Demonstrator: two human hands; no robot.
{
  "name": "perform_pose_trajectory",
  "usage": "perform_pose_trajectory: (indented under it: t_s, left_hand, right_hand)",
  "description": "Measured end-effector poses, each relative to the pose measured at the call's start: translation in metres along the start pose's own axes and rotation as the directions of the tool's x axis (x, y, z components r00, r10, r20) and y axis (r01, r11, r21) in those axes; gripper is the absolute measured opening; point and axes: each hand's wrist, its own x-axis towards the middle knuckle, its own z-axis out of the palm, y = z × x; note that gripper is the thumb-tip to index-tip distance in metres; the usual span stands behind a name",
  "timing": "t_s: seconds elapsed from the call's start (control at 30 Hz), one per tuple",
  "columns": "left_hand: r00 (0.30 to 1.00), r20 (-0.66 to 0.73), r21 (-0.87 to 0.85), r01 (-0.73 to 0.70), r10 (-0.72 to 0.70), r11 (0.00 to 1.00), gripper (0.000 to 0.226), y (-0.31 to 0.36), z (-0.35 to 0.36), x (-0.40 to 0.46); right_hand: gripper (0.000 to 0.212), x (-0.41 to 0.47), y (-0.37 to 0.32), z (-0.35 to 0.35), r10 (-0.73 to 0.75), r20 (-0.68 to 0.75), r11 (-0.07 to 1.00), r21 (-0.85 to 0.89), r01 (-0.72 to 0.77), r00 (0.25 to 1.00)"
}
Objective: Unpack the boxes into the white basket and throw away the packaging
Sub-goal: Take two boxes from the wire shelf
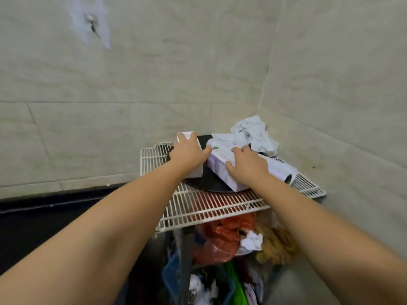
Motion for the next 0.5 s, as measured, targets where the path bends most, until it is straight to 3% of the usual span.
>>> perform_pose_trajectory:
  t_s: [0.1, 0.23, 0.4, 0.5]
  left_hand:
    - [0.993, 0.042, 0.031, 0.105, -0.106, 0.994, 0.068, 0.004, 0.021, 0.012]
    - [0.99, -0.032, 0.077, 0.14, -0.138, 0.987, 0.053, -0.001, 0.026, 0.016]
    - [0.978, -0.139, -0.177, 0.128, -0.154, 0.976, 0.056, -0.02, 0.0, 0.023]
    - [0.954, -0.293, -0.179, 0.016, -0.068, 0.984, 0.057, -0.035, -0.027, 0.013]
  right_hand:
    - [0.052, 0.011, 0.0, 0.011, 0.017, 0.089, 1.0, 0.01, -0.018, 0.996]
    - [0.047, 0.015, -0.007, 0.013, 0.029, 0.122, 0.999, 0.035, -0.033, 0.992]
    - [0.049, 0.03, -0.021, -0.01, -0.007, -0.043, 0.987, 0.16, 0.014, 0.999]
    - [0.05, 0.04, -0.045, -0.024, -0.047, -0.121, 0.973, 0.219, 0.073, 0.992]
